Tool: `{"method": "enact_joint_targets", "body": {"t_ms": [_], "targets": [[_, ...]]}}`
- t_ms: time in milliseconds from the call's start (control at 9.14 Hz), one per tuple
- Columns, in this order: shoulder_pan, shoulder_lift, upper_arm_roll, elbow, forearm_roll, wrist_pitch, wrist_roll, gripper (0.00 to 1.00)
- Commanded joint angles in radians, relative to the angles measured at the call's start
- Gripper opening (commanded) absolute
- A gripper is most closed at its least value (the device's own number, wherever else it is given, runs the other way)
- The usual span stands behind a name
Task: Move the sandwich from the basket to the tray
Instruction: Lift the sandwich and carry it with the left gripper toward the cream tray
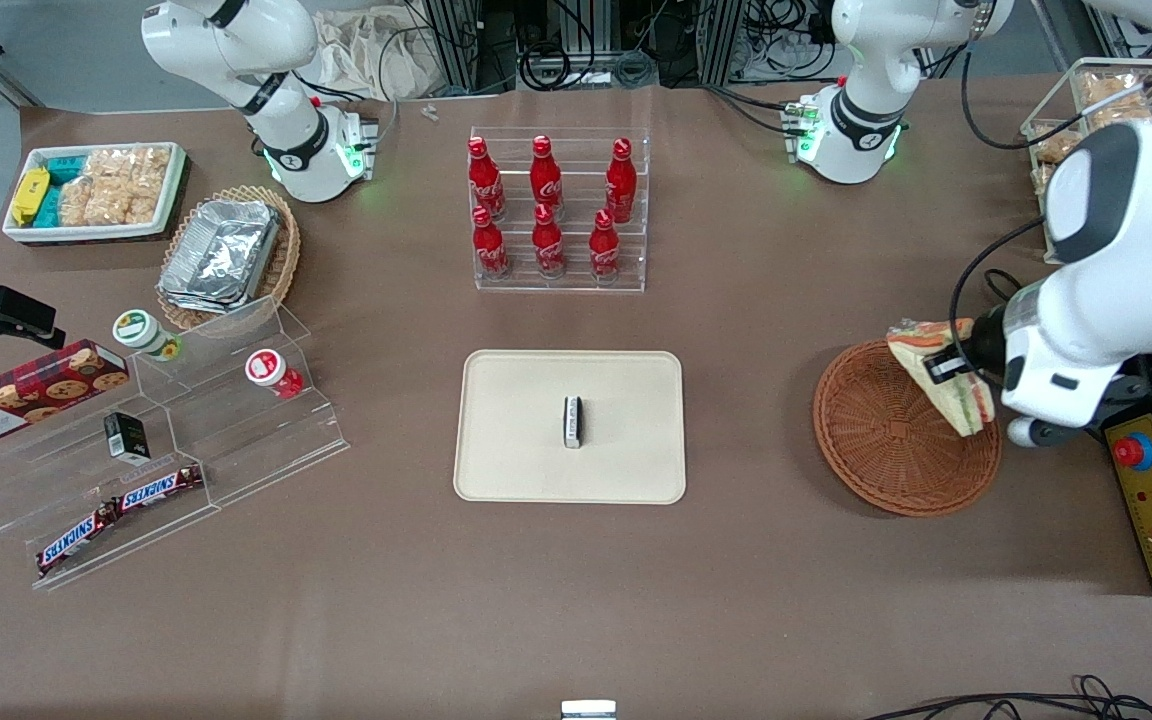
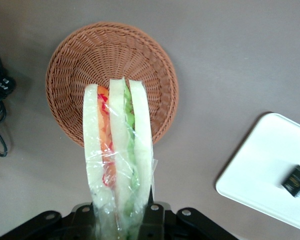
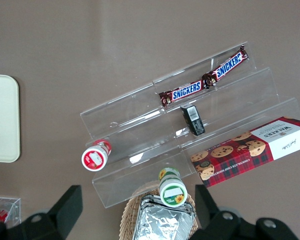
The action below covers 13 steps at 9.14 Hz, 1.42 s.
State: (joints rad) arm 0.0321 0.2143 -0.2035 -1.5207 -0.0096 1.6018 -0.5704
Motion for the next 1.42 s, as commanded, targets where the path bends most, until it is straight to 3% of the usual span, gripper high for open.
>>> {"method": "enact_joint_targets", "body": {"t_ms": [0, 219, 328, 656, 984, 1312], "targets": [[-0.006, 0.055, -0.129, 0.016, 0.014, -0.013, -0.002, 0.00], [-0.008, 0.134, -0.300, 0.010, 0.095, 0.032, -0.012, 0.00], [-0.068, 0.183, -0.329, 0.013, 0.121, 0.073, -0.016, 0.00], [-0.214, 0.350, -0.324, 0.011, 0.192, 0.275, -0.020, 0.00], [-0.288, 0.503, -0.318, 0.010, 0.356, 0.482, -0.110, 0.01], [-0.291, 0.577, -0.317, 0.010, 0.392, 0.535, -0.112, 0.15]]}}
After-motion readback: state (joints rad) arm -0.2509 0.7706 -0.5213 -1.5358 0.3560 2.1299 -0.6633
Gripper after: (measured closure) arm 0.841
